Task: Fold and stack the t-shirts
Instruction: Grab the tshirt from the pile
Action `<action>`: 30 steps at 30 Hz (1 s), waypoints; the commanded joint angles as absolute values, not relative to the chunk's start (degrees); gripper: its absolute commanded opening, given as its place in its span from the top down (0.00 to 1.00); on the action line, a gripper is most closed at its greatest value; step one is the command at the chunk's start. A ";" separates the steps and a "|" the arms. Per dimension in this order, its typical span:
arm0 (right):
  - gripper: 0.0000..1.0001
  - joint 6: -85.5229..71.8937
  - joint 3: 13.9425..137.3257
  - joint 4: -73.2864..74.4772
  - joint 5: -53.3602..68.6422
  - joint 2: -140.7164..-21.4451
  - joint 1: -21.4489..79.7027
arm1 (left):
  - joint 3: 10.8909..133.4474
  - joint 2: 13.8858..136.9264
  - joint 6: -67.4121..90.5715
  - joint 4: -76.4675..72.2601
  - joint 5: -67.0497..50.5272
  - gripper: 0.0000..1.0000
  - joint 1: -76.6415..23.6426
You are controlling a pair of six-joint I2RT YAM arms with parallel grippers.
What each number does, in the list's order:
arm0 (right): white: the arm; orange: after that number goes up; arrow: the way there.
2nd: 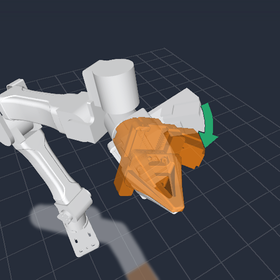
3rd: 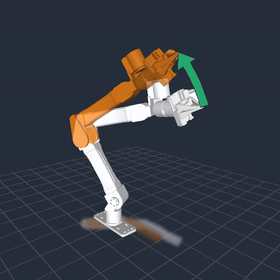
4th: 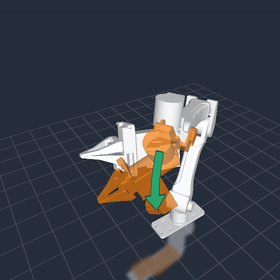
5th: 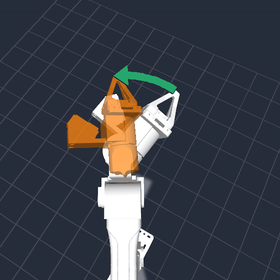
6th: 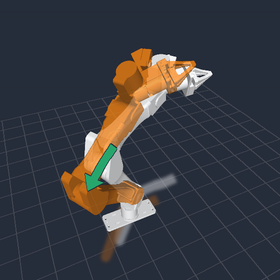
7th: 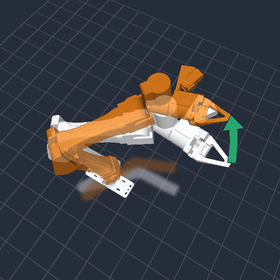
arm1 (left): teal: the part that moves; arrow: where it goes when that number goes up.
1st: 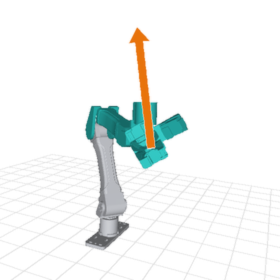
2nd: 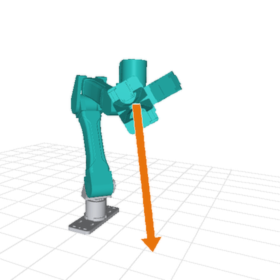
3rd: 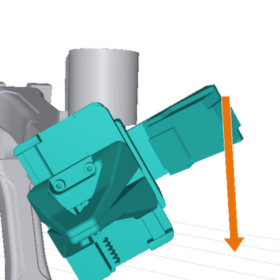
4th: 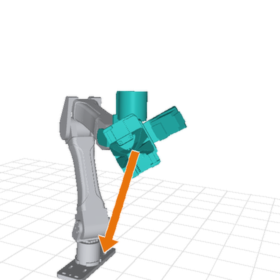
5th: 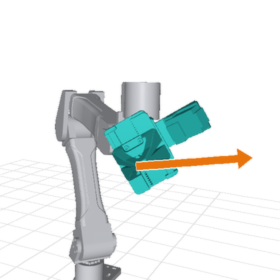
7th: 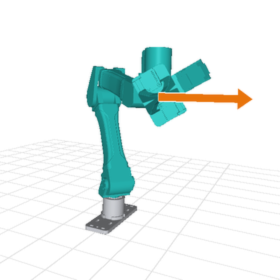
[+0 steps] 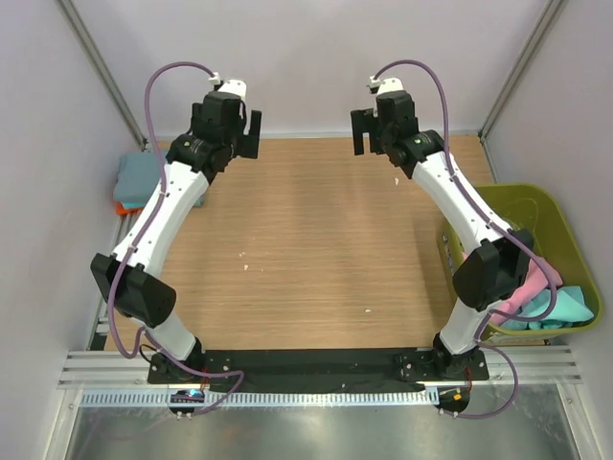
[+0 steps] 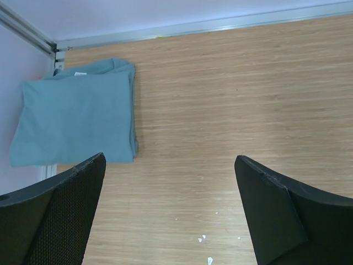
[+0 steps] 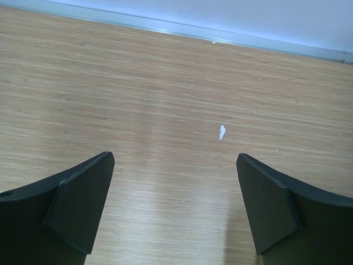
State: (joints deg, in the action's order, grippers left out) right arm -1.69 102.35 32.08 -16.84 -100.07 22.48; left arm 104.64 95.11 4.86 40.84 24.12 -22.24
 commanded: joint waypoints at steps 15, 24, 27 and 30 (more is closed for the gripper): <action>0.03 2.19 112.69 43.31 -13.19 -97.57 3.44 | 106.62 98.88 0.26 37.79 13.72 0.02 -22.15; 0.06 3.53 98.26 52.10 -11.43 -89.91 -13.59 | 102.75 100.11 -1.32 35.86 10.19 0.02 -22.06; 0.07 0.09 96.08 60.98 -8.62 -89.30 -17.57 | 102.22 100.28 -1.32 35.42 10.90 0.02 -22.06; 0.07 2.01 88.44 65.99 -5.99 -86.57 -17.58 | 101.78 100.54 -1.23 34.80 11.08 0.02 -22.06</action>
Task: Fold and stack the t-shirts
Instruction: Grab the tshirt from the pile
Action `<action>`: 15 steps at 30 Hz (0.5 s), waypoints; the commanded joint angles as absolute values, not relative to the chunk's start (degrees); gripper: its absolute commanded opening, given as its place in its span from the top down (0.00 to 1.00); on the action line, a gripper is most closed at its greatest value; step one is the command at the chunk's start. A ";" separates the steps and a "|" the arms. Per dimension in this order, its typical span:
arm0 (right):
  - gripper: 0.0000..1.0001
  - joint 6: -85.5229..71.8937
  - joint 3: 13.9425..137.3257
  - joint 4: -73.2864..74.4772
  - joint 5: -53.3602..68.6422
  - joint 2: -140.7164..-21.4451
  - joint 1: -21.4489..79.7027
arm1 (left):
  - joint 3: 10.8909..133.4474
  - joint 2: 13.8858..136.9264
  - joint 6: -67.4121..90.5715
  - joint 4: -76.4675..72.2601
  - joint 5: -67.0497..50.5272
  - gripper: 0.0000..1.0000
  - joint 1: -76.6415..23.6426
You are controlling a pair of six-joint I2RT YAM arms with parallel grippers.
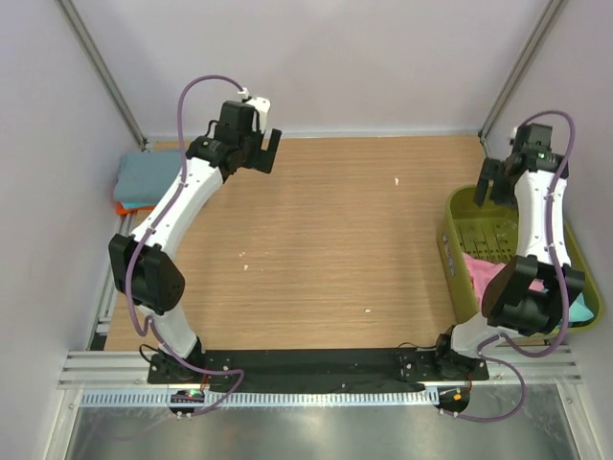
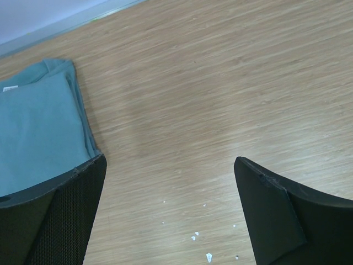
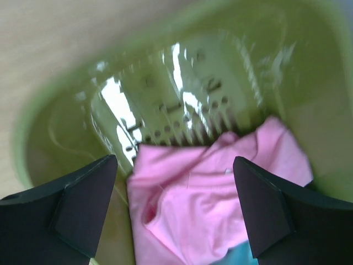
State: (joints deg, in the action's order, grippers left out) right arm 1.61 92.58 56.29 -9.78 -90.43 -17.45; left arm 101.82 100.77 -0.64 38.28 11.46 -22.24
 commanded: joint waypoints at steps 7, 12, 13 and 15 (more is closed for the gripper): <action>0.08 7.37 73.66 65.48 -8.60 -83.93 -17.67 | 101.86 101.25 -2.72 34.54 9.23 0.02 -22.06; 0.10 14.05 69.35 63.90 -14.41 -84.63 -23.36 | 102.57 102.30 -2.46 34.80 9.05 0.02 -22.06; 0.11 14.41 69.26 63.81 -14.41 -85.07 -24.51 | 102.74 102.83 -1.85 35.07 9.05 0.02 -22.06; 0.13 14.76 69.43 64.33 -13.63 -85.52 -27.06 | 103.53 103.27 -1.32 35.33 8.79 0.02 -22.06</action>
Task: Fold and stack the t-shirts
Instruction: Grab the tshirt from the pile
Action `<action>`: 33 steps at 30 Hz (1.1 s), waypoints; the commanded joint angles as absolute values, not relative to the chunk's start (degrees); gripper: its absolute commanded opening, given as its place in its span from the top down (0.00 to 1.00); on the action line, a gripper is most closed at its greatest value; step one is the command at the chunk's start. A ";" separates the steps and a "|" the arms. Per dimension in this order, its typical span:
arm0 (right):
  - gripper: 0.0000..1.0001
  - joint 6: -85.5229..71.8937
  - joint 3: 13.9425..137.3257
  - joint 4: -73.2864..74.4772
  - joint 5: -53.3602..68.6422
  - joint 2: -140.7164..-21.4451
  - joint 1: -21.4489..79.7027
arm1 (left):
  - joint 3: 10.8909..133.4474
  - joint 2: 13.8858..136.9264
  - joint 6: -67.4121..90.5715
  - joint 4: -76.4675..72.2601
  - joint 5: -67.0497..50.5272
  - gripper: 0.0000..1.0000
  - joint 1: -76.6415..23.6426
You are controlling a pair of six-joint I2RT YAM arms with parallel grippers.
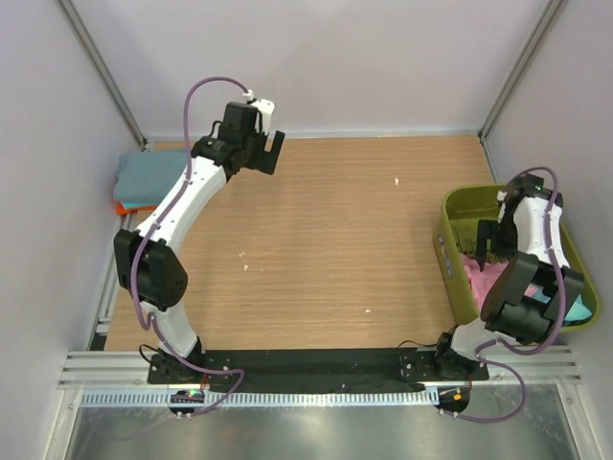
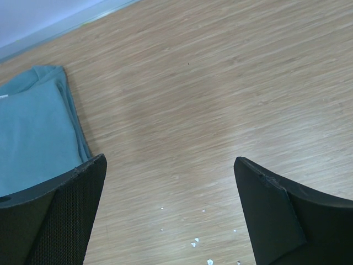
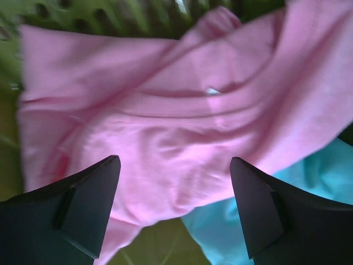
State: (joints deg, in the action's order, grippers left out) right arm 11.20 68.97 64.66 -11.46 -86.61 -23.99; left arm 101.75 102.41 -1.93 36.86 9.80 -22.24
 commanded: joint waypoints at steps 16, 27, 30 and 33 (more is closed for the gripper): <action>0.62 14.41 65.39 64.25 -11.34 -87.19 -29.79 | 105.65 104.50 -1.67 35.42 9.67 0.03 -22.06; 0.98 13.19 70.92 63.55 -12.13 -86.13 -30.50 | 105.82 104.85 -0.53 34.02 9.23 0.02 -22.15; 0.99 12.57 71.02 63.11 -13.44 -86.31 -30.50 | 105.82 104.68 -0.26 34.01 8.61 0.02 -22.06; 0.69 12.74 69.88 62.40 -15.55 -86.57 -30.50 | 105.65 104.41 -0.44 34.01 8.79 0.02 -22.06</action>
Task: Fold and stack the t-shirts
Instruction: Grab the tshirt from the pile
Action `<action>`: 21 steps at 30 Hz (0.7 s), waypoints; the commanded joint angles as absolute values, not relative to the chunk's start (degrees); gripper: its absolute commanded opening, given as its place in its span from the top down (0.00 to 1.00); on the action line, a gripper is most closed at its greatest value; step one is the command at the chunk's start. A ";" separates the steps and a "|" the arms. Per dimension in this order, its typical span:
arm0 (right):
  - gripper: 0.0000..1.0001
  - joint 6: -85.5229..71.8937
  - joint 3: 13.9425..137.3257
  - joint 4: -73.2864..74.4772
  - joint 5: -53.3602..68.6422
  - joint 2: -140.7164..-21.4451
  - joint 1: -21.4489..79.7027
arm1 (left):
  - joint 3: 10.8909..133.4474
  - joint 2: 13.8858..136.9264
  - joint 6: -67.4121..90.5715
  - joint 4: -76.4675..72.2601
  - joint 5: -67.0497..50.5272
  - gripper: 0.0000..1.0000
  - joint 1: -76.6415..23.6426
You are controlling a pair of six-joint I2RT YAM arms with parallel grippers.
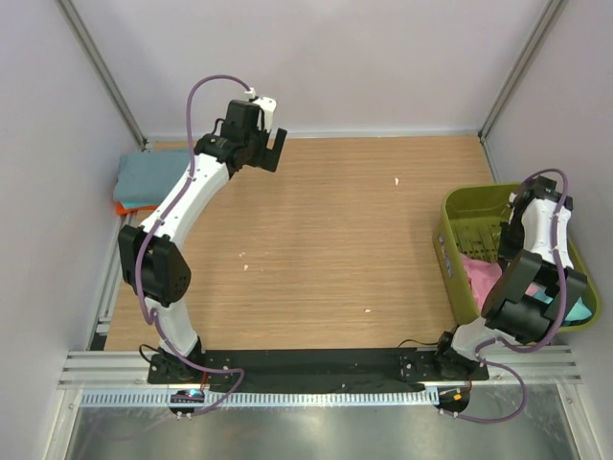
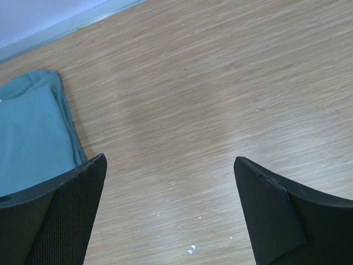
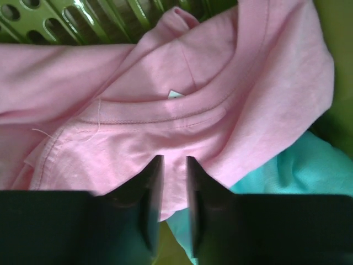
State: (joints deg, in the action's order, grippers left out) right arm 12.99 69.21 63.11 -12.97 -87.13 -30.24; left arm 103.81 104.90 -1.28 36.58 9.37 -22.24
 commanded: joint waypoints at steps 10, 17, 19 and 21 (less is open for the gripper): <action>0.46 12.66 64.60 61.17 -18.02 -88.59 -31.81 | 104.50 104.06 1.13 34.10 9.05 0.02 -22.15; 0.88 13.36 65.74 60.73 -16.00 -91.58 -36.38 | 104.50 104.15 1.41 34.37 9.14 0.02 -22.15; 0.96 13.45 66.35 60.64 -15.82 -91.50 -36.65 | 104.59 104.24 1.84 34.37 8.88 0.02 -22.15; 0.99 13.45 67.32 60.82 -15.56 -90.88 -36.65 | 104.94 104.33 2.11 34.37 8.53 0.02 -22.15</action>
State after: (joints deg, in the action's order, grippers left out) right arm 13.13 64.51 61.32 -14.96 -91.79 -36.25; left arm 103.81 104.90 0.89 36.47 9.34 -22.24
